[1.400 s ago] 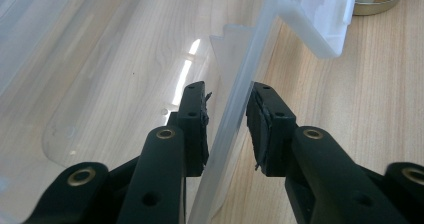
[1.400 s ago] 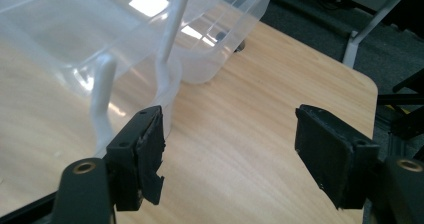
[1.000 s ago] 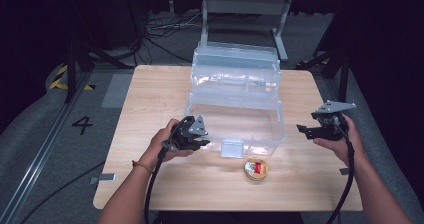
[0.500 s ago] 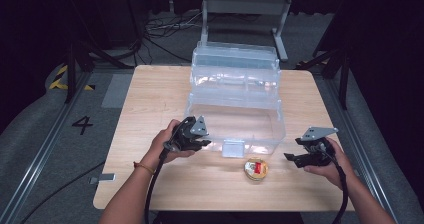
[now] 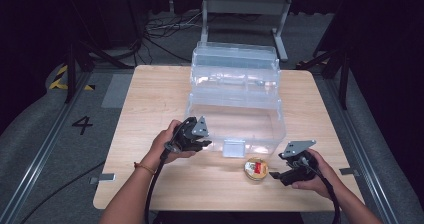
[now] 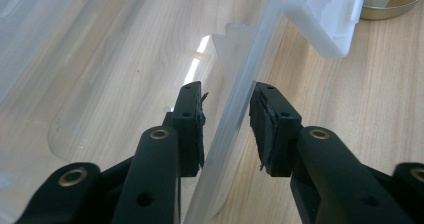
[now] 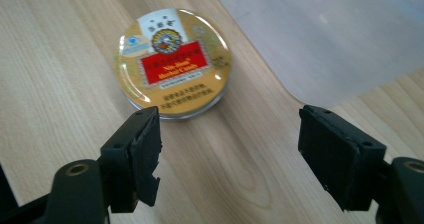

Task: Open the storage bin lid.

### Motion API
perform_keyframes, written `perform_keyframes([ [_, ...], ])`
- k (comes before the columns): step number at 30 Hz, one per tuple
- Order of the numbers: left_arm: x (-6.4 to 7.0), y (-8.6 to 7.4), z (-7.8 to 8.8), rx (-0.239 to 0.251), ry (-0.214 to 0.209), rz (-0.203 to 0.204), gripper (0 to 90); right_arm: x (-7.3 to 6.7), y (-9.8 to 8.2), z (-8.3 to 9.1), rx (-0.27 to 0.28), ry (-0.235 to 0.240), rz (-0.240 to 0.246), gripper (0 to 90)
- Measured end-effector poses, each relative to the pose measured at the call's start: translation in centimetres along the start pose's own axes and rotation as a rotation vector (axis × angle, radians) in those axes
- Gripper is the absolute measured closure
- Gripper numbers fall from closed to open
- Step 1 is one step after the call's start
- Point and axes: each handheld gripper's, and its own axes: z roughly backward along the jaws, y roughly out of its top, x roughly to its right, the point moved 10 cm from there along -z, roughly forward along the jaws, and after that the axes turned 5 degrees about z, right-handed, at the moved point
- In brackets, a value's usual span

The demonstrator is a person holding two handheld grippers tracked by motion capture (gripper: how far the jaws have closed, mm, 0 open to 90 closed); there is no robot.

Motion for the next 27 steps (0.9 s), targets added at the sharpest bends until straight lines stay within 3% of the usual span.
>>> perform_keyframes([
  [3,0.0,0.0,-0.1,-0.013,0.035,-0.001,63.7,-0.6,0.7,-0.4,0.001,0.018,-0.002,25.4],
  [8,0.3,0.1,-0.1,-0.017,0.024,-0.004,59.0,-1.6,1.6,-1.3,-0.012,0.048,0.008,22.8],
  [16,0.1,0.4,0.3,0.005,0.034,0.027,51.7,-2.0,2.5,-2.1,-0.05,0.034,0.012,20.9],
  [19,0.1,0.3,0.5,0.0,0.029,0.031,50.1,-2.1,2.4,-2.7,-0.111,0.021,0.007,20.8],
  [22,0.0,0.2,0.5,0.003,0.024,0.032,49.7,-2.3,2.5,-3.0,-0.128,0.034,-0.007,20.5],
  [23,0.0,0.2,0.5,0.007,0.02,0.038,49.5,-2.4,2.4,-3.4,-0.164,0.03,-0.004,19.3],
  [27,-0.2,-0.1,0.3,-0.009,0.022,0.055,49.0,-2.4,2.7,-3.9,-0.19,0.036,-0.002,19.2],
])
